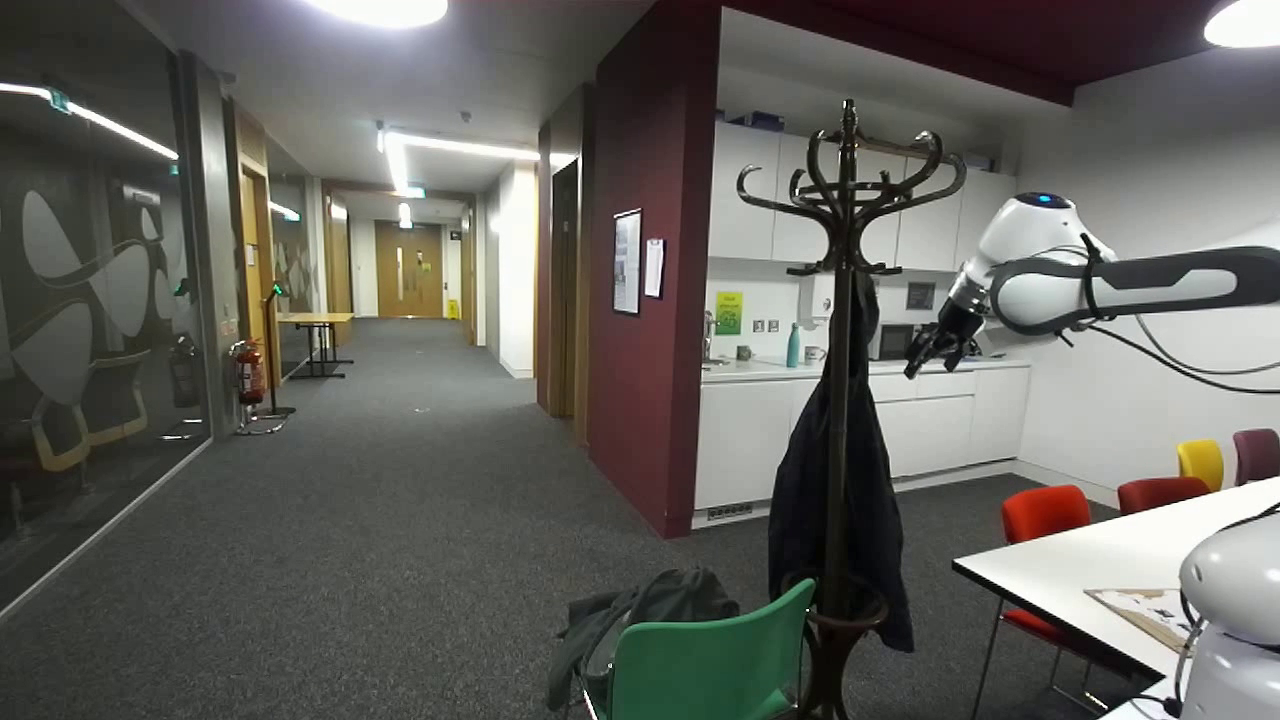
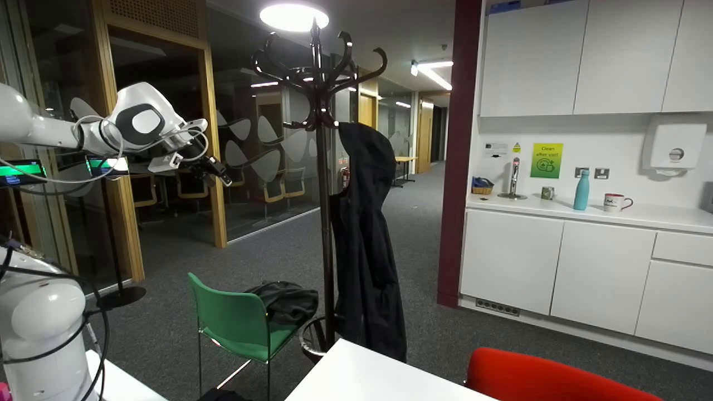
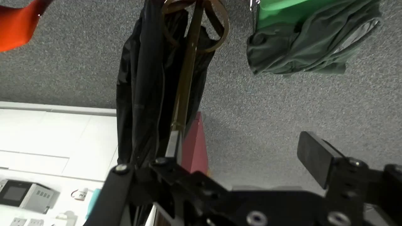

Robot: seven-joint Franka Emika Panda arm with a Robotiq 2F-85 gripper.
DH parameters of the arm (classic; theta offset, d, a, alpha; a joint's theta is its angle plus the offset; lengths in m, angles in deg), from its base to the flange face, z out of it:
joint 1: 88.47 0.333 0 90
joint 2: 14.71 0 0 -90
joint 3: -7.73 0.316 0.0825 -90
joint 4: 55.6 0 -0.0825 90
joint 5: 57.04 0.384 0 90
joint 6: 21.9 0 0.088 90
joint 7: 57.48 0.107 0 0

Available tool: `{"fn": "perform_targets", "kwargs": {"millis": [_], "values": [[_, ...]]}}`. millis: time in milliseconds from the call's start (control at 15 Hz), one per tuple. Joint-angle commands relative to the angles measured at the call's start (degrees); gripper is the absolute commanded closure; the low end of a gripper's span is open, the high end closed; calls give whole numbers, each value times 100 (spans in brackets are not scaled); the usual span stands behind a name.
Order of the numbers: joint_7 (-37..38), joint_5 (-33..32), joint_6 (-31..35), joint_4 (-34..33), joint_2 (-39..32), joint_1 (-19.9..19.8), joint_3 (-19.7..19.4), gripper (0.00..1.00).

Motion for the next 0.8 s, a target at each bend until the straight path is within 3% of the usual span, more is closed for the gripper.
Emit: {"fn": "perform_targets", "kwargs": {"millis": [0,400,733], "values": [[273,-484,781,-39,148,-461,229,0],[486,-870,1903,-616,174,-1281,341,0],[909,-966,2910,-1164,-111,-2469,477,0]]}}
